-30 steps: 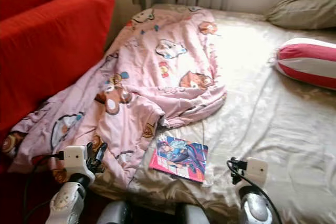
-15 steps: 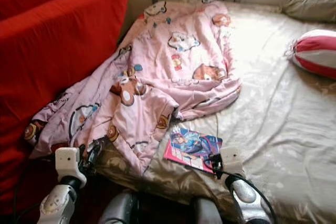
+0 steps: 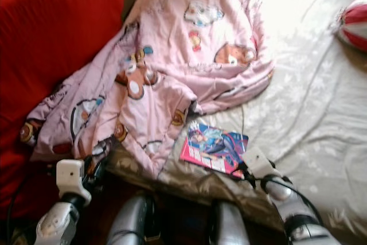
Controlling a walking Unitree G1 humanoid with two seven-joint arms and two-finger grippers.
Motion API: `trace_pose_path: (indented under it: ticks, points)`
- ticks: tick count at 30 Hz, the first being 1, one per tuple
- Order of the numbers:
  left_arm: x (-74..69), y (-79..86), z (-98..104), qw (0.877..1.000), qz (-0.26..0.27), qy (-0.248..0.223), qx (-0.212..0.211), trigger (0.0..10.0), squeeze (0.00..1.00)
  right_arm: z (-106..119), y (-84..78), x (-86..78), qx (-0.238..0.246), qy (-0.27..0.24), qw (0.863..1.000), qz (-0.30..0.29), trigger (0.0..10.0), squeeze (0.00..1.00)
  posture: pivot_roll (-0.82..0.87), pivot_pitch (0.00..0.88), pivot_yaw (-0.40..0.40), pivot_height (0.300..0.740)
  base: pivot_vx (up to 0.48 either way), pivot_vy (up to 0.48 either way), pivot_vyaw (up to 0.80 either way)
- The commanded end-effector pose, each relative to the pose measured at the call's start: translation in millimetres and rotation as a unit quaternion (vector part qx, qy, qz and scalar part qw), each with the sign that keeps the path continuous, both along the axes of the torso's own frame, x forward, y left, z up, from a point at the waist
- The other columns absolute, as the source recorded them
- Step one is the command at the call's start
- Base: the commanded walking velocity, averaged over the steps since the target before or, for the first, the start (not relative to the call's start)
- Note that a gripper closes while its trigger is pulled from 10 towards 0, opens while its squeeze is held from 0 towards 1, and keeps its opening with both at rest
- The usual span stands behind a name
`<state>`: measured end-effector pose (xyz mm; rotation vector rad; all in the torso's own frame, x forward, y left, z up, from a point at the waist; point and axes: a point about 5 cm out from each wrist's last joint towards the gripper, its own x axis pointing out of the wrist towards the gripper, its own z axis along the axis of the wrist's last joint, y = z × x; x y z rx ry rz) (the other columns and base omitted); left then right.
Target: Clean up the room
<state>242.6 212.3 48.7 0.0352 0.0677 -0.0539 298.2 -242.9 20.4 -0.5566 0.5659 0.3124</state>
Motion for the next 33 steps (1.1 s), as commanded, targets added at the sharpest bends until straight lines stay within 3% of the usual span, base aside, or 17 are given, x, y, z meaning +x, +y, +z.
trace_pose_path:
  ticks: [1, 7, 13, 18, 28, 33]
  points:
    - [-10.0, 6.7, -6.4, 1.000, 0.004, 0.025, 0.007, 10.0, 0.00, -5.5, -5.4, -7.4, -0.011, 0.030, 0.999, 0.019, 10.0, 0.00, 0.15, 0.395, 0.081, 0.644, 0.000, 0.000, 0.00]
    - [-21.6, 12.2, -7.6, 0.999, 0.007, 0.047, 0.017, 10.0, 0.00, 6.9, -24.1, -2.9, -0.050, 0.063, 0.996, 0.042, 10.0, 0.00, 0.16, 0.416, 0.092, 0.644, 0.000, 0.000, 0.00]
    - [-22.5, 14.7, -6.7, 0.999, 0.007, 0.052, 0.015, 10.0, 0.00, 18.1, -30.1, 3.4, -0.046, 0.063, 0.996, 0.047, 10.0, 0.00, 0.16, 0.419, 0.102, 0.644, 0.000, 0.000, 0.00]
    - [-22.1, 14.4, -2.5, 0.998, 0.001, 0.054, 0.015, 10.0, 0.00, 13.0, -27.9, -1.7, -0.048, 0.086, 0.992, 0.076, 10.0, 0.00, 0.17, 0.429, 0.111, 0.644, 0.000, 0.000, 0.00]
    - [-28.0, 14.6, -2.6, 0.998, -0.001, 0.061, 0.016, 10.0, 0.00, 5.5, -28.5, -7.1, -0.065, 0.105, 0.990, 0.071, 10.0, 0.00, 0.18, 0.441, 0.123, 0.644, 0.000, 0.000, 0.00]
    - [-30.0, 15.1, -1.9, 0.998, 0.000, 0.065, 0.016, 10.0, 0.00, 6.2, -33.5, -7.8, -0.102, 0.106, 0.986, 0.077, 10.0, 0.00, 0.18, 0.443, 0.127, 0.644, 0.000, 0.000, 0.00]
